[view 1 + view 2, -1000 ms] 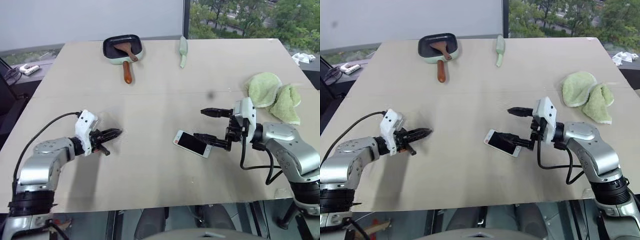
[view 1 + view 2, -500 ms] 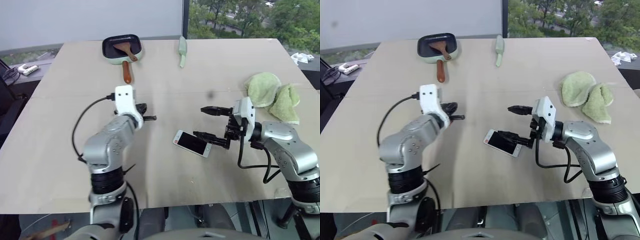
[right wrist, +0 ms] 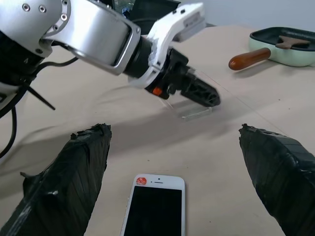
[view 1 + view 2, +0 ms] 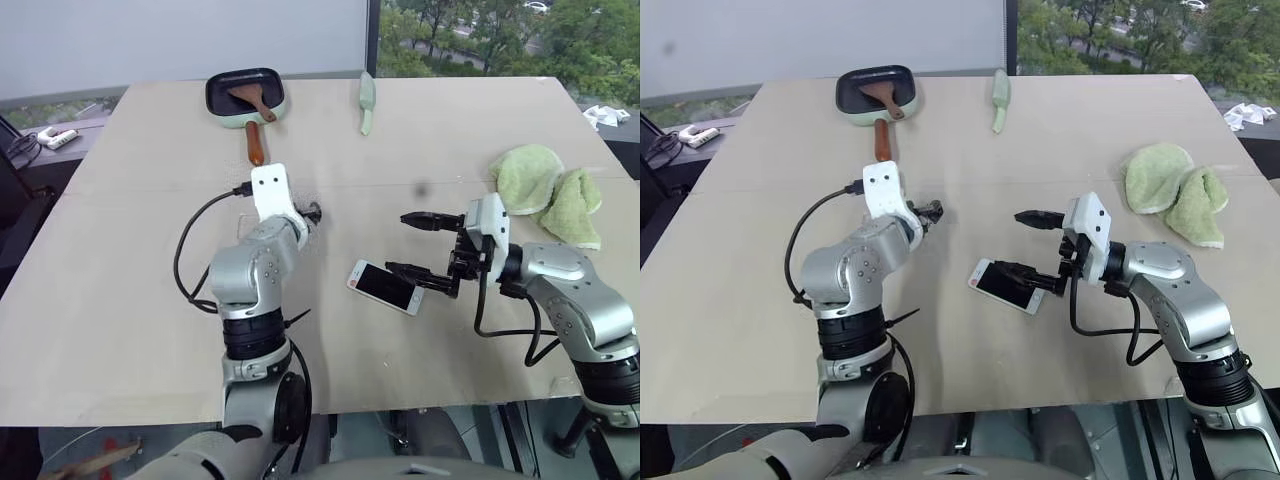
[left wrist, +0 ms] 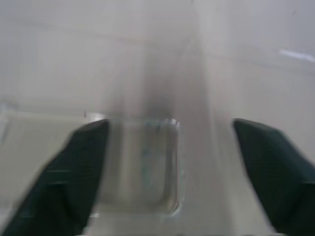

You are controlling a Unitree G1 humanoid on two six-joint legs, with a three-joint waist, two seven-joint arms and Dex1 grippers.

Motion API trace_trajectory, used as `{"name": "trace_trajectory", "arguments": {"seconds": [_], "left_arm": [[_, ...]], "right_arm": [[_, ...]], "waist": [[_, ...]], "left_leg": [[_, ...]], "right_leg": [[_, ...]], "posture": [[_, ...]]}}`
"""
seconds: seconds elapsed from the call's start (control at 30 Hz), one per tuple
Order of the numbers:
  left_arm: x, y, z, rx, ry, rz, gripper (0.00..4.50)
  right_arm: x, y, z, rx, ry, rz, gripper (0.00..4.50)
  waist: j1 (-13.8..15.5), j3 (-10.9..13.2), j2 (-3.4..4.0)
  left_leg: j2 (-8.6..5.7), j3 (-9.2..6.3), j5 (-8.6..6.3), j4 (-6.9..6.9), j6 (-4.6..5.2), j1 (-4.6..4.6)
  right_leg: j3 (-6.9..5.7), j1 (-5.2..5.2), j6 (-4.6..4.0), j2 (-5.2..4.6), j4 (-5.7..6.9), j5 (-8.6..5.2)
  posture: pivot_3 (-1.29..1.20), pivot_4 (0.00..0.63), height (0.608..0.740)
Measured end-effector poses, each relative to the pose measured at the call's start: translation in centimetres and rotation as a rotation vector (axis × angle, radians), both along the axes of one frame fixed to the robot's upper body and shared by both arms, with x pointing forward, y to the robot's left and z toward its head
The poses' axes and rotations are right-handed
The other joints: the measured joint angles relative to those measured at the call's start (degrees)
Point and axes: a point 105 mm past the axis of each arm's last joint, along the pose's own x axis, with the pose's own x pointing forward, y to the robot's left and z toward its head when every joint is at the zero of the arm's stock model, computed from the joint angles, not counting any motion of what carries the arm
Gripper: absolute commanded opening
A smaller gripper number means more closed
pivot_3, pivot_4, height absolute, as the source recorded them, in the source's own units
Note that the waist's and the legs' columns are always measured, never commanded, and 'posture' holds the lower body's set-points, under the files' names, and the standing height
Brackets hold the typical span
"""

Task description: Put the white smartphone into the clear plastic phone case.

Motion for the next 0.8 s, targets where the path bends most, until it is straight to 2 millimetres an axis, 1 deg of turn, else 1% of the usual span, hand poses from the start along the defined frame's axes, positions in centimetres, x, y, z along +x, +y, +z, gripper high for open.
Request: {"name": "trace_trajectory", "arguments": {"seconds": [0.03, 0.1, 0.17, 0.2, 0.23, 0.27, 0.33, 0.37, 0.4, 0.47, 0.5, 0.63, 0.73, 0.8], "left_arm": [[0.1, -0.1, 0.6, 0.001, -0.031, -0.039, 4.42], [0.1, -0.6, 2.5, 0.002, -0.135, -0.173, 4.42], [-0.4, -0.5, 4.6, 0.024, -0.233, -0.325, 4.42], [-0.8, 0.3, 5.3, 0.062, -0.265, -0.400, 4.42], [-1.3, 1.6, 5.6, 0.145, -0.282, -0.473, 4.42], [-1.8, 2.9, 5.3, 0.219, -0.264, -0.533, 4.42], [-2.8, 5.3, 3.7, 0.350, -0.171, -0.658, 4.42], [-3.7, 6.7, 2.1, 0.415, -0.079, -0.764, 4.42], [-4.2, 7.5, 0.8, 0.432, -0.018, -0.833, 4.42], [-4.5, 8.2, -0.4, 0.418, 0.033, -0.943, 4.42], [-4.3, 8.4, -0.5, 0.396, 0.033, -0.953, 4.42], [-3.5, 9.4, -0.6, 0.342, 0.020, -0.992, 4.42], [-3.5, 9.8, -2.0, 0.348, 0.062, -1.036, 4.42], [-3.1, 10.2, -3.1, 0.348, 0.086, -1.032, 4.42]], "right_arm": [[0.0, 0.0, 0.0, 0.000, -0.001, 0.000, 4.50], [0.0, 0.0, 0.0, 0.000, -0.002, -0.003, 4.50], [0.1, 0.0, 0.0, 0.003, -0.003, -0.005, 4.50], [0.1, 0.1, 0.0, 0.003, -0.004, -0.005, 4.50], [0.1, 0.1, 0.0, 0.003, -0.004, -0.004, 4.50], [0.1, 0.0, 0.0, 0.003, -0.005, -0.006, 4.50], [0.2, -0.1, -0.1, 0.001, -0.005, -0.011, 4.50], [0.3, -0.1, -0.1, 0.001, -0.005, -0.012, 4.50], [0.3, -0.2, -0.1, 0.000, -0.005, -0.014, 4.50], [0.3, -0.1, -0.1, 0.003, -0.005, -0.014, 4.50], [0.3, 0.0, -0.1, 0.006, -0.005, -0.014, 4.50], [0.3, 0.1, -0.1, 0.007, -0.004, -0.013, 4.50], [0.1, -0.1, -0.4, -0.002, 0.011, -0.016, 4.50], [0.0, -0.3, -0.7, -0.019, 0.021, -0.021, 4.50]], "waist": [[-0.09, 0.00, 0.00], [-0.17, 0.00, 0.01], [-0.26, 0.00, 0.01], [-0.45, 0.01, 0.02], [-0.74, 0.01, 0.02], [-1.06, 0.01, 0.03], [-1.28, 0.03, 0.05], [-1.34, 0.04, 0.07], [-1.27, 0.05, 0.09], [-0.41, 0.08, 0.05], [0.21, 0.08, 0.04], [0.54, 0.08, 0.03], [0.13, 0.08, 0.03], [-0.02, 0.09, 0.03]], "left_leg": [[0.00, 0.00, 0.00, 0.00, -0.01, 0.00], [0.01, 0.01, 0.05, -0.02, -0.09, 0.01], [0.02, 0.02, 0.07, -0.05, -0.13, 0.04], [0.03, 0.03, 0.09, -0.08, -0.16, 0.06], [0.03, 0.10, 0.10, -0.19, -0.18, 0.15], [0.02, 0.13, 0.11, -0.27, -0.20, 0.23], [-0.02, 0.14, 0.11, -0.31, -0.19, 0.26], [-0.01, 0.15, 0.10, -0.33, -0.18, 0.26], [0.02, 0.16, 0.10, -0.32, -0.16, 0.25], [0.02, 0.08, -0.04, -0.21, 0.08, 0.12], [0.01, 0.06, -0.05, -0.08, 0.12, 0.00], [-0.01, 0.04, -0.06, 0.09, 0.13, -0.18], [-0.01, 0.02, -0.06, 0.08, 0.13, -0.21], [-0.02, -0.02, -0.06, 0.07, 0.14, -0.25]], "right_leg": [[0.01, 0.00, 0.00, 0.00, 0.01, 0.00], [0.01, -0.03, 0.00, 0.02, 0.02, 0.00], [0.03, -0.04, -0.01, 0.03, 0.01, 0.00], [0.04, -0.05, -0.02, 0.05, 0.01, -0.01], [0.11, -0.05, -0.03, 0.07, 0.02, -0.02], [0.14, -0.04, -0.04, 0.10, 0.01, -0.02], [0.14, -0.02, -0.06, 0.12, -0.03, -0.04], [0.13, -0.01, -0.06, 0.11, -0.04, -0.04], [0.13, -0.01, -0.06, 0.09, -0.07, -0.04], [-0.01, -0.01, -0.05, 0.07, -0.09, -0.04], [-0.14, 0.00, -0.05, 0.05, -0.08, -0.03], [-0.34, -0.01, -0.04, 0.05, -0.07, -0.03], [-0.39, -0.03, -0.04, 0.06, -0.08, -0.03], [-0.45, -0.05, -0.04, 0.07, -0.07, -0.03]], "posture": [[0.00, 0.150, 0.740], [0.00, 0.150, 0.740], [0.00, 0.150, 0.740], [0.00, 0.150, 0.740], [0.00, 0.150, 0.740], [0.00, 0.150, 0.740], [0.00, 0.150, 0.740], [0.00, 0.150, 0.740], [0.00, 0.150, 0.740], [0.00, 0.150, 0.740], [0.00, 0.150, 0.740], [0.00, 0.150, 0.740], [0.00, 0.150, 0.740], [0.00, 0.150, 0.740]]}}
